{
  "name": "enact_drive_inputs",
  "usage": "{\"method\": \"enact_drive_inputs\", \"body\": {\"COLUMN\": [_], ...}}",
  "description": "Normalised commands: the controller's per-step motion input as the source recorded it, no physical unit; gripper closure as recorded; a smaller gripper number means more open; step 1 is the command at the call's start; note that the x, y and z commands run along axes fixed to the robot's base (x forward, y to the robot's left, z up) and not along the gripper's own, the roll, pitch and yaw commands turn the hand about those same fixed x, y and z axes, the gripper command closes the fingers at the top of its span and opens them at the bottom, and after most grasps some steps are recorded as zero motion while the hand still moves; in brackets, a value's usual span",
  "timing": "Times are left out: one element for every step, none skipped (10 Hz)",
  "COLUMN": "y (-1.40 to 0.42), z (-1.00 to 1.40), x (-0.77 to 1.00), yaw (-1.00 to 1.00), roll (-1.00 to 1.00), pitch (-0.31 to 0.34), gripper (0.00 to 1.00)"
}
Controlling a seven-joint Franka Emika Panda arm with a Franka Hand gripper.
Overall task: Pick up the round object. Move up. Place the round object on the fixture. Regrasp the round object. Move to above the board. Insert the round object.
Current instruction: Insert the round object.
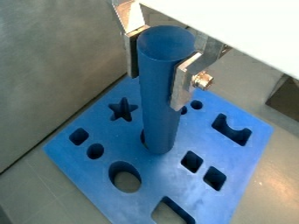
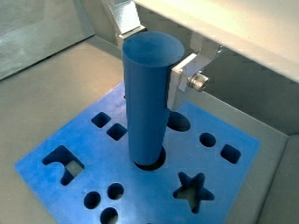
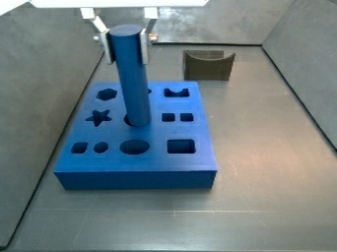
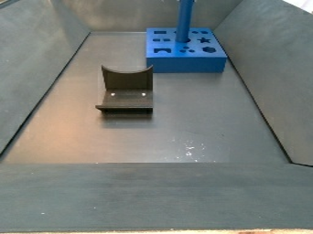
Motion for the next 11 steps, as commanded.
{"method": "enact_drive_inputs", "body": {"y": [0.0,0.0,0.0,0.0,0.0,0.0,0.0,-0.02,-0.09,-0.18,-0.25], "z": [-0.06,-0.1,-0.36,-0.74,-0.89,-0.9,-0.9,-0.97,-1.0,-0.86,-0.61], "x": [-0.13,-0.13,0.0,0.12,0.17,0.17,0.13,0.16,0.07,0.0,-0.04], "yaw": [0.0,0.0,0.0,-0.03,-0.08,-0.07,-0.07,-0.07,-0.07,-0.04,0.0], "roll": [0.11,0.14,0.04,-0.09,-0.09,-0.08,-0.06,-0.04,0.0,0.14,0.3], "pitch": [0.014,0.04,0.0,-0.051,-0.051,-0.051,-0.061,-0.046,-0.054,-0.004,0.0], "gripper": [1.0,1.0,1.0,1.0,1.0,1.0,1.0,1.0,1.0,1.0,1.0]}}
